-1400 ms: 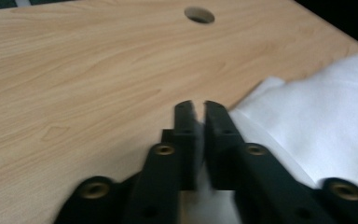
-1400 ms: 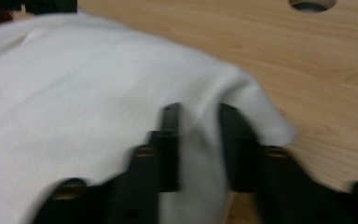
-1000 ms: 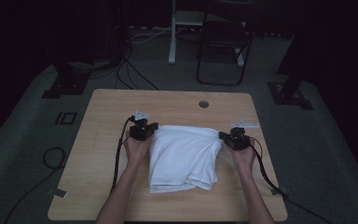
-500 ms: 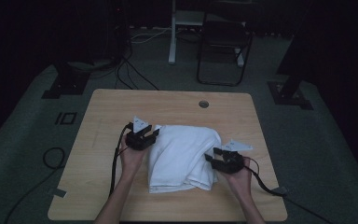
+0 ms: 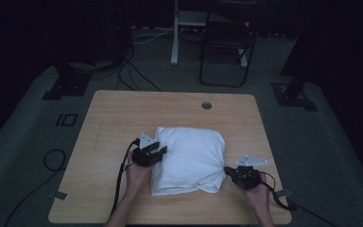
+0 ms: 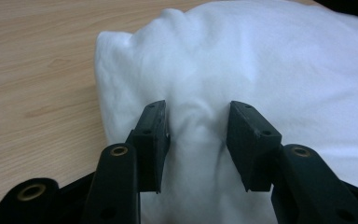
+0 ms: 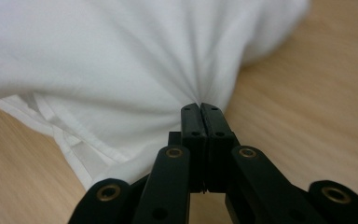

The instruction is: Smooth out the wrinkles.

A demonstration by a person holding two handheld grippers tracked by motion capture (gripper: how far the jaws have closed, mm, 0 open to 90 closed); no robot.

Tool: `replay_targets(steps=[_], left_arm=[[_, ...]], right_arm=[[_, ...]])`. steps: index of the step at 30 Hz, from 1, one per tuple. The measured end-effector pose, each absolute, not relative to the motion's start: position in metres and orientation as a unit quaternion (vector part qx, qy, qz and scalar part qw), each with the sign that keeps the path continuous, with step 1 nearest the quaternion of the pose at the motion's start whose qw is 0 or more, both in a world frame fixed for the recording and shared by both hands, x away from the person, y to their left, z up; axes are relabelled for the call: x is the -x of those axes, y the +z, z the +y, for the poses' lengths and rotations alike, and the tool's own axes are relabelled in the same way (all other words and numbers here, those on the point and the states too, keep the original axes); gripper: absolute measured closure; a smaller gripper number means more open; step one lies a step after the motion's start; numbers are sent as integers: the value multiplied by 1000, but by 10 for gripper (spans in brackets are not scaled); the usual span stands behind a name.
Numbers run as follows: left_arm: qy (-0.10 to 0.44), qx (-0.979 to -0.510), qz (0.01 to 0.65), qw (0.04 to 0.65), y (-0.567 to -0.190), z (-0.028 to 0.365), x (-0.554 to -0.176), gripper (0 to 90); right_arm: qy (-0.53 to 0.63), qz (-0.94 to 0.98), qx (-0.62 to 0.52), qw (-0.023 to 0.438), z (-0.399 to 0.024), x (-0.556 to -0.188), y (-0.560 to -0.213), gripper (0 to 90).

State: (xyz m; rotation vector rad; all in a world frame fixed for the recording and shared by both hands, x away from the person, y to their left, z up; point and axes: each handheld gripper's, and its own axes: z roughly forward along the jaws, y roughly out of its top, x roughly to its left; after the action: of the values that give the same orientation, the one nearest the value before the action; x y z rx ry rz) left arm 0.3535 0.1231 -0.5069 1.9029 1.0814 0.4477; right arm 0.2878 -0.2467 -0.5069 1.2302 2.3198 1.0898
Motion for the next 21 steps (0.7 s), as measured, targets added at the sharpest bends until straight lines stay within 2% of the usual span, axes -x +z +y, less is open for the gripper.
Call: replay_targets(steps=[1,4,5,6,7,10,15,21], left_arm=[[180,-766,435,438,-507,123,-353,578],[183,-763,435,441,-501,126,-346,557],[183,-763,435,441,-501,126,-346,552],[187,-765,429,442,-497,126,-339,549],[186,-766,425,445,-495,126,-334,547],[183,-769,413,452,-494,122,-317,543],[197,-782,396,438,-502,109,-293,539],[191,-777,411,436,-511,115,-300,521]], right_arm=[[379,807,-428,149,-247,-288,-507,884],[376,794,-453,151,-259,-287,-508,622],[376,794,-453,151,-259,-287,-508,622],[397,784,-448,165,-257,-285,-502,540],[410,782,-439,166,-253,-284,-499,518],[423,795,-404,158,-233,-284,-497,462],[400,819,-384,147,-200,-295,-514,440],[361,837,-385,140,-171,-322,-540,434]])
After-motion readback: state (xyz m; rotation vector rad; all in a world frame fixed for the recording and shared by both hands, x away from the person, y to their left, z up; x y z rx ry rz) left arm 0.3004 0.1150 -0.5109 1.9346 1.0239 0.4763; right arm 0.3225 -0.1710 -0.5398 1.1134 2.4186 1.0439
